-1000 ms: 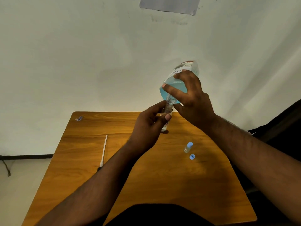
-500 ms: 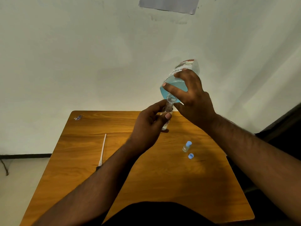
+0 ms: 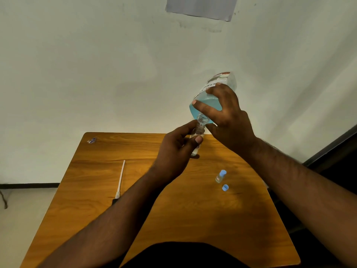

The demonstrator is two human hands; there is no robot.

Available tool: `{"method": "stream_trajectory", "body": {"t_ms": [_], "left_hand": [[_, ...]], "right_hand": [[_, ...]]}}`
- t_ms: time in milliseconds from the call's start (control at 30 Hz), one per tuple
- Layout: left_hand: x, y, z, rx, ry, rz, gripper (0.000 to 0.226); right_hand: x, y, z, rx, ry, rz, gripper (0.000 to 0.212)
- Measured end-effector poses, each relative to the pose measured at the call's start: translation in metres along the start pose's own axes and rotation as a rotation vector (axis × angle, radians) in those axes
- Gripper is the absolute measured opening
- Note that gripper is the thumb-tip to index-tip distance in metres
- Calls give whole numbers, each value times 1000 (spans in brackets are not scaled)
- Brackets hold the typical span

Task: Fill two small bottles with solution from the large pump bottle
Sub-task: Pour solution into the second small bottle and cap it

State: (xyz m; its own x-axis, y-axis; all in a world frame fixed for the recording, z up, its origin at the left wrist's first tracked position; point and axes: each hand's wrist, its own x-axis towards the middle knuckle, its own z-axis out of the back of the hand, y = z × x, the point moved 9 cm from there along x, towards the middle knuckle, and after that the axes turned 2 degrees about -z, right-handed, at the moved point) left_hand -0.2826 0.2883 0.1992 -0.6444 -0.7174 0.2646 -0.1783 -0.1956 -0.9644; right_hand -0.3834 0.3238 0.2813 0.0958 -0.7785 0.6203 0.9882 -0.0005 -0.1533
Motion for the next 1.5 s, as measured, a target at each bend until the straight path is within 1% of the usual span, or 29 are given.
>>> {"method": "stream_trajectory", "body": {"t_ms": [267, 800, 1167, 1500], "left_hand": [[2, -5, -1, 5, 9, -18, 38], [4, -5, 0, -11, -18, -19, 42], [4, -6, 0, -22, -27, -37, 39], [5, -10, 1, -28, -27, -59, 36]], "right_hand": [[2, 0, 1, -14, -1, 0, 49], [5, 0, 5, -12, -7, -2, 47], [6, 1, 9, -20, -16, -6, 50], [7, 2, 14, -19, -27, -5, 48]]}}
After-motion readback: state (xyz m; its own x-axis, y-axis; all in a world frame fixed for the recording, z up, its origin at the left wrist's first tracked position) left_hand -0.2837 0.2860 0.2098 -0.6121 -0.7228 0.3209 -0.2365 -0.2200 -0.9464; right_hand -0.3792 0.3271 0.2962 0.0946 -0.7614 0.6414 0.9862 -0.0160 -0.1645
